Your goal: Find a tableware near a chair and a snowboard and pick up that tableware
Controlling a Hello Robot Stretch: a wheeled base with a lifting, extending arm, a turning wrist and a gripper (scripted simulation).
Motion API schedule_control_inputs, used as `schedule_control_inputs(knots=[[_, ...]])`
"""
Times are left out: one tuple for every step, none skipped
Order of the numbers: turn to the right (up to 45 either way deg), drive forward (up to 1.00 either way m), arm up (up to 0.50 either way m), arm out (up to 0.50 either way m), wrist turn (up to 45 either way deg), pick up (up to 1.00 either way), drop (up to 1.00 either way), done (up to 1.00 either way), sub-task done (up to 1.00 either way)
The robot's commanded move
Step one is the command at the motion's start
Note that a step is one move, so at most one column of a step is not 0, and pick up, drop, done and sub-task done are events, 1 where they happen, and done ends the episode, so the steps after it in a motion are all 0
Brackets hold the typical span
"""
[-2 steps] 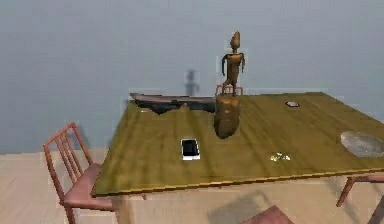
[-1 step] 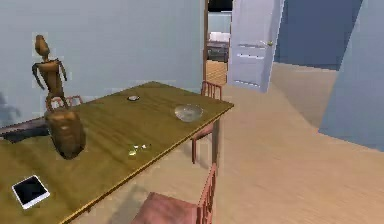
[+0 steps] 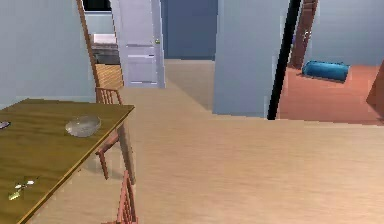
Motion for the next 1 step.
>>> schedule_control_inputs(knots=[[0.0, 0.65, 0.00, 0.00, 0.0, 0.00, 0.00, 0.00, 0.00]])
